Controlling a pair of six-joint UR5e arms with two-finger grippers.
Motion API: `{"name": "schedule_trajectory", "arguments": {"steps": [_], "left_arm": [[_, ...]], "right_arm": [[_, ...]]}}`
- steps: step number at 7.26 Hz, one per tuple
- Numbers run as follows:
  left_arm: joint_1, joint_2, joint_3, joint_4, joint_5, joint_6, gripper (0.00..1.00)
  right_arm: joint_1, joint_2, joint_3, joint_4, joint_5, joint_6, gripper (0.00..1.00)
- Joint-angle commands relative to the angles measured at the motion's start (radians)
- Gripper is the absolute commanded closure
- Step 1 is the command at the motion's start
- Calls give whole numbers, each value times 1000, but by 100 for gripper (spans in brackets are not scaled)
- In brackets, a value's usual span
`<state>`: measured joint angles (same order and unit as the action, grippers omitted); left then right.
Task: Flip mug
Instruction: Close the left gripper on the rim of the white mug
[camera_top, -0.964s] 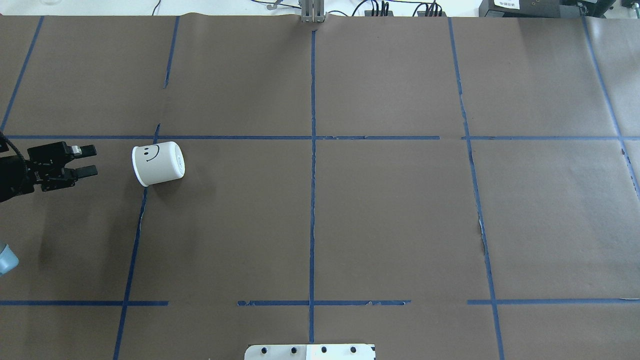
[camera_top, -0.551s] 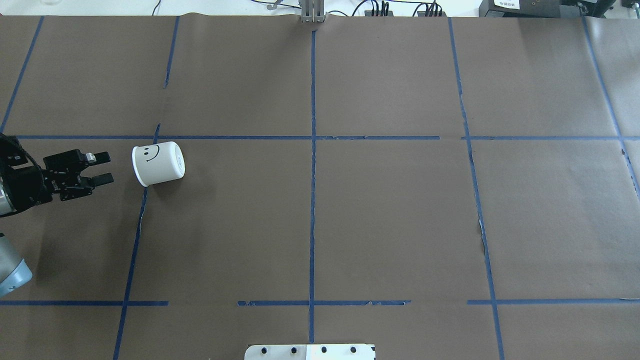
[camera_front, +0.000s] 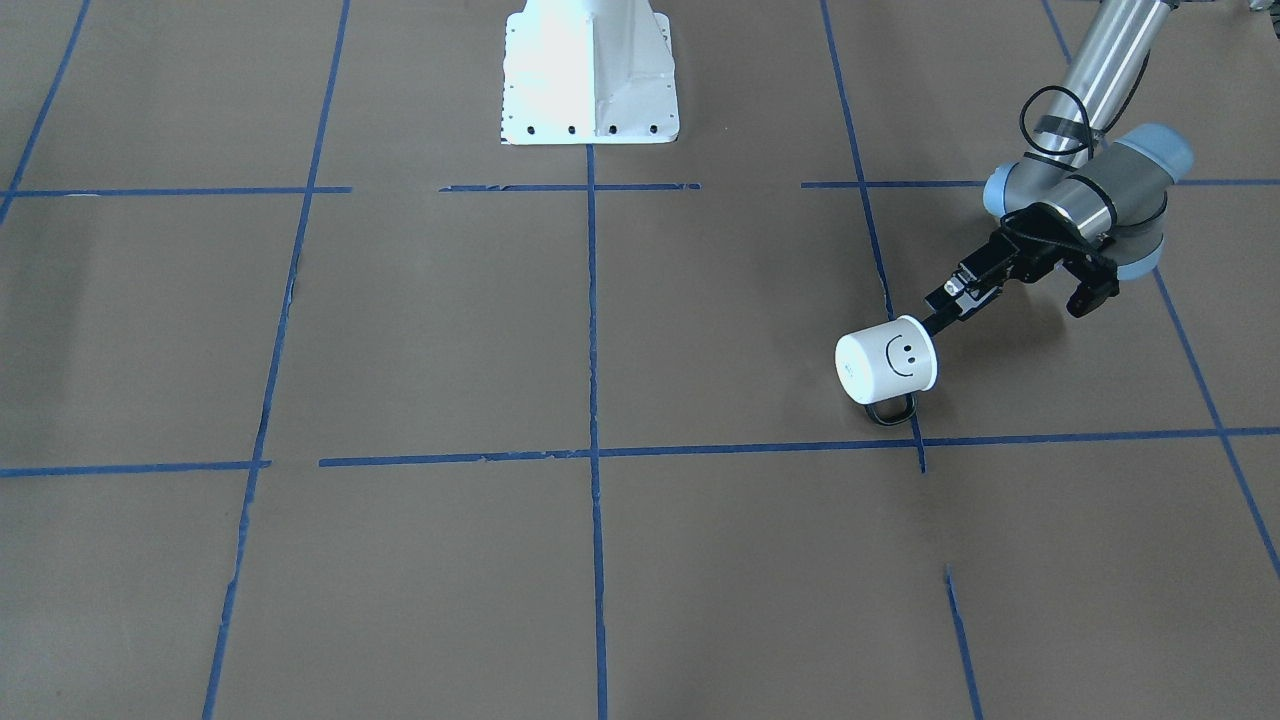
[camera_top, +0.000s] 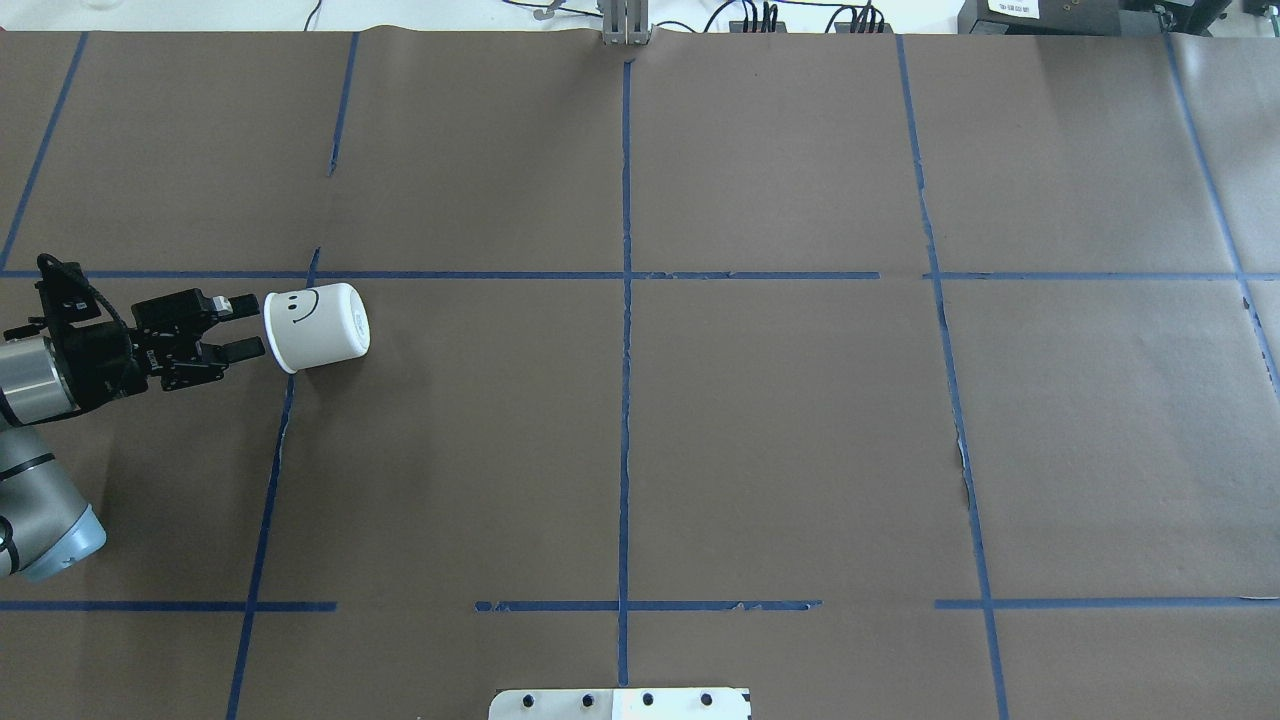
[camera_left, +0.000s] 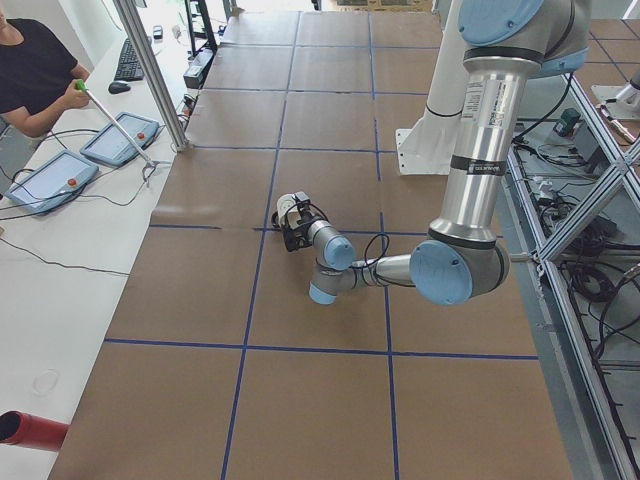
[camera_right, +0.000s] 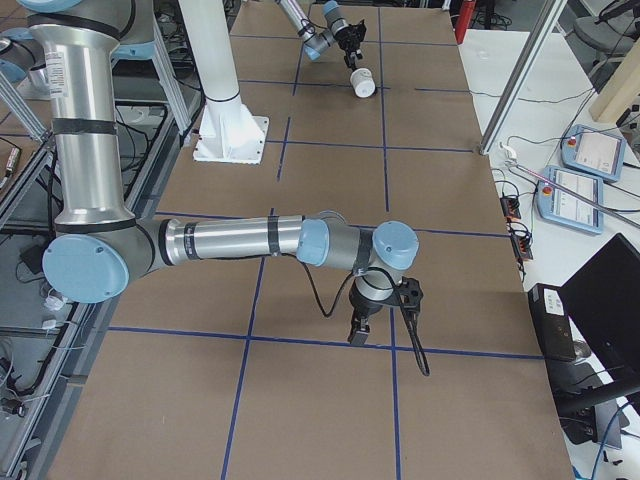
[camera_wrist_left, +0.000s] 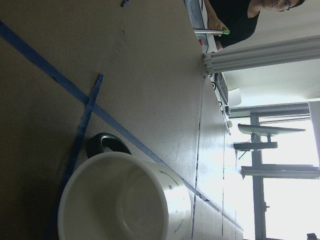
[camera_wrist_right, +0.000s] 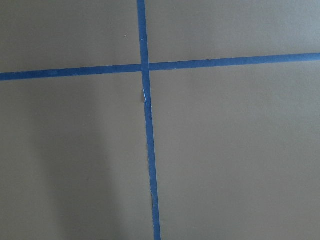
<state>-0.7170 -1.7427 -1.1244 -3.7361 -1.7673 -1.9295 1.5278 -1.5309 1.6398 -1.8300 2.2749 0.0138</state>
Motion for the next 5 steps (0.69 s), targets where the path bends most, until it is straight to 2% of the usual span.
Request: {"name": "schedule_trajectory", "arguments": {"steps": [1, 5], "left_arm": [[2, -27, 8, 4, 0, 0, 0], [10, -38, 14, 15, 0, 1, 0]], "right_arm": [[0, 0, 0, 0, 0, 0, 0], [0, 0, 0, 0, 0, 0, 0]]}}
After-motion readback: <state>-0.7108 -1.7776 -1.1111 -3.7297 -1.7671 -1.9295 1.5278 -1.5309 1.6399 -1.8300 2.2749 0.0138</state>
